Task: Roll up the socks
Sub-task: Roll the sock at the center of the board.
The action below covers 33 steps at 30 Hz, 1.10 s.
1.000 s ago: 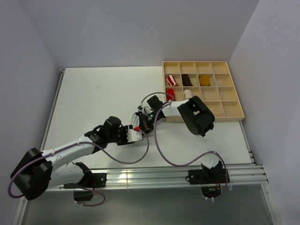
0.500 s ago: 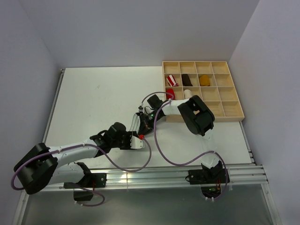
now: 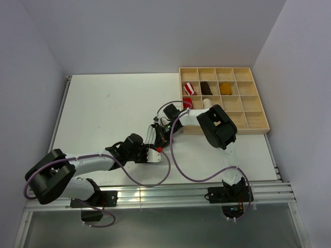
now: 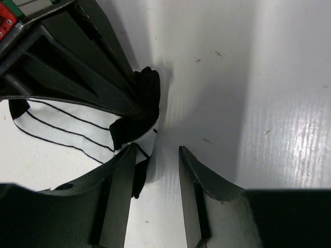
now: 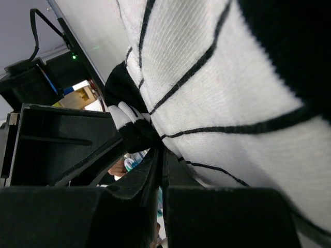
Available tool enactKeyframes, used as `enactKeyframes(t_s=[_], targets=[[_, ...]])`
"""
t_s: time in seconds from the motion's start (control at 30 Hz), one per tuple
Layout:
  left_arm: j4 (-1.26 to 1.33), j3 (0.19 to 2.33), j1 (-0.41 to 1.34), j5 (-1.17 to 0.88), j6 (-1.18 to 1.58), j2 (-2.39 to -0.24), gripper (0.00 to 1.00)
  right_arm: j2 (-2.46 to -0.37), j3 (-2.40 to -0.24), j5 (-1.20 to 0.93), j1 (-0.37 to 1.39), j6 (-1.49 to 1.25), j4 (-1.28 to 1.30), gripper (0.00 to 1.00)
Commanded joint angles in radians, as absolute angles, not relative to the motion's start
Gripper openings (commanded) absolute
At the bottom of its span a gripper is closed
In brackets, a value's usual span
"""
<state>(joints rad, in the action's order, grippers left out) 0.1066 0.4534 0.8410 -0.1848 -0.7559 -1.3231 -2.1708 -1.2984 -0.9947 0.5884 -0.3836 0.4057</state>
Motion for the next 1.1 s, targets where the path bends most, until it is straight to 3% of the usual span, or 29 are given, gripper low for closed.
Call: enactKeyframes(t_s=[0.0, 0.5, 0.87, 1.07], targets=[[0.126, 0.494, 0.835, -0.175, -0.767, -1.351, 0.44, -2.189, -1.319, -0.963, 0.581, -0.354, 0.471, 0.00], [0.166, 0.476, 0.824, -0.156, -0.807, -1.336, 0.48, -2.183, -1.322, -0.965, 0.580, -0.342, 0.489, 0.00], [0.059, 0.564, 0.788, -0.207, -0.821, -1.436, 0.49, -2.181, -1.330, -0.962, 0.578, -0.331, 0.509, 0.00], [-0.072, 0.604, 0.775, -0.259, -0.841, -1.462, 0.44, -2.183, -1.338, -0.960, 0.577, -0.336, 0.511, 0.00]])
